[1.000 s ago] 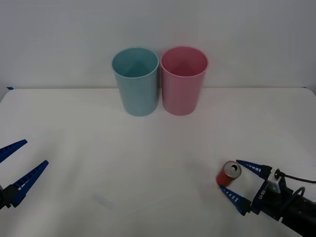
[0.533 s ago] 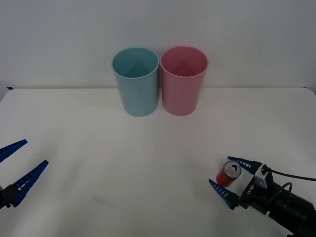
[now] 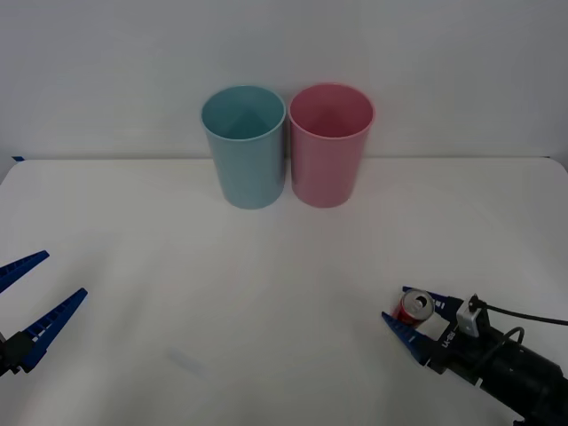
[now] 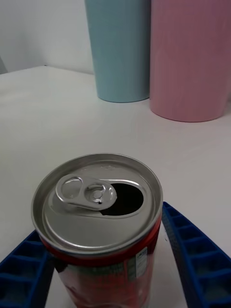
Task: Grasp the object on the table and drop it into the matching bin: aluminum can to the light blue bin, PET bottle to the pink bin.
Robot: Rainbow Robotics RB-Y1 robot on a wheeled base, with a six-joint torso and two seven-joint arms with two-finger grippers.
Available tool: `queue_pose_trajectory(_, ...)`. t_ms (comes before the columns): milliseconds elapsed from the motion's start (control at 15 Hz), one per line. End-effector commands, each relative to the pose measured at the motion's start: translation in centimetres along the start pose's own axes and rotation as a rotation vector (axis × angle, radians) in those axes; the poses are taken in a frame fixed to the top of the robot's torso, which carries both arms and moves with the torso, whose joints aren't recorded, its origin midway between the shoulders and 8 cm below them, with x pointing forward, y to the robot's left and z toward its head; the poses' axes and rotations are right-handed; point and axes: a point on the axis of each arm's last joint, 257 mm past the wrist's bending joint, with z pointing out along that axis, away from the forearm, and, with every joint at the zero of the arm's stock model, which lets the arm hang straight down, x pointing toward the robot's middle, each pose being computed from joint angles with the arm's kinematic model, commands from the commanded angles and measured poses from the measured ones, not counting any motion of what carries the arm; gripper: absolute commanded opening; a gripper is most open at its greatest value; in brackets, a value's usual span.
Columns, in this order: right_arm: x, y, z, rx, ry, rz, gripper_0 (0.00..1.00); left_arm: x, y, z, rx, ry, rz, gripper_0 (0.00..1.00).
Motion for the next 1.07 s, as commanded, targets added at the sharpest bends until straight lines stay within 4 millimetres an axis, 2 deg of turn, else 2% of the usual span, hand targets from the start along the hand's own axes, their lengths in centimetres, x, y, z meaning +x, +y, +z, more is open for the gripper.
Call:
queue_pose_trajectory(67,-0.1,0.0,0.0,0.000,-0.003,0.004,0.00,0.0,0.0,0.0,0.000,0.000,0.000,1.00)
queue_pose_trajectory(533,-1.1,0.0,0.0,-0.008,-0.027,0.009,0.00,0.0,0.0,0.0,0.000,0.000,0.000,1.00)
queue_pose_trajectory(733,-2.7,-0.6,0.0,-0.006,-0.052,-0.004,0.00,0.0,0.0,0.0,0.000,0.000,0.000,1.00)
queue_pose_trajectory(1067,-6.0,-1.1,-0.1,-0.022,-0.086,0.068,0.00,0.0,0.0,0.0,0.000,0.000,0.000,1.00)
